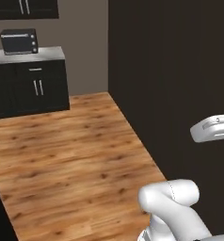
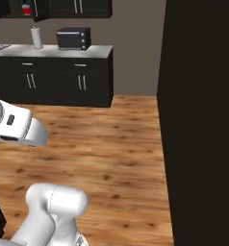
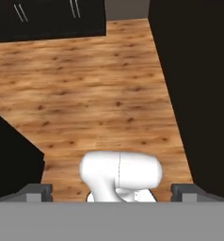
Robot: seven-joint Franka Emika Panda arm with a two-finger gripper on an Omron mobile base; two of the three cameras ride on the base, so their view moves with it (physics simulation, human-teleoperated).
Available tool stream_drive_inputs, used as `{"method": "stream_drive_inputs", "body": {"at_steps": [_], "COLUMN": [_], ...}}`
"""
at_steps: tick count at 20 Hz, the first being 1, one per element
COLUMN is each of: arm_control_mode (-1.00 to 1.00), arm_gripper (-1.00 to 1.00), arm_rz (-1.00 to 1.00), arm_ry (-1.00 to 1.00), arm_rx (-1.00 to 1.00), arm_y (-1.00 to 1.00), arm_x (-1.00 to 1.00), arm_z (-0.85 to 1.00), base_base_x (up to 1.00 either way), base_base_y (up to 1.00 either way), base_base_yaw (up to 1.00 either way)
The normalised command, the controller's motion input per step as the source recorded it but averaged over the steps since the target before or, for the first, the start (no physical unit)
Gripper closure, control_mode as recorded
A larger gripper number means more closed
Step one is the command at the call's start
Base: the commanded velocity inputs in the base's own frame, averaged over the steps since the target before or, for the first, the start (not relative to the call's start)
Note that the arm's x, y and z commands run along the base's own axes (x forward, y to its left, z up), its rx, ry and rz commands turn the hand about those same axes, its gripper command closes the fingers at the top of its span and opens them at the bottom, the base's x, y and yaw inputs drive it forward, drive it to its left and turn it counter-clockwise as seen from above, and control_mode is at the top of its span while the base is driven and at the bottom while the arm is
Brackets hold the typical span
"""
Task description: There is a bowl on the dining counter. Grab a lemon wedge from the fridge and place it in the bowl. Then get the liquor bottle and glass cup from the cabinet and place them next to the bowl.
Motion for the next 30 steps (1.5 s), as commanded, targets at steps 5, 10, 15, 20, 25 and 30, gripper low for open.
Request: {"method": "stream_drive_inputs", "body": {"at_steps": [5,10,15,20,25,30], "arm_control_mode": [1.00,1.00,1.00,1.00,1.00,1.00], "arm_gripper": [-1.00,-1.00,-1.00,-1.00,-1.00,-1.00], "arm_rz": [0.00,0.00,0.00,0.00,0.00,0.00], "arm_ry": [0.00,0.00,0.00,0.00,0.00,0.00], "arm_rx": [0.00,0.00,0.00,0.00,0.00,0.00], "arm_y": [0.00,0.00,0.00,0.00,0.00,0.00], "arm_x": [0.00,0.00,0.00,0.00,0.00,0.00], "arm_z": [0.00,0.00,0.00,0.00,0.00,0.00], "base_base_x": [1.00,1.00,1.00,1.00,1.00,1.00], "base_base_y": [0.11,0.15,0.27,0.37,0.51,0.74], "base_base_yaw": [0.10,0.09,0.07,0.05,0.04,0.03]}}
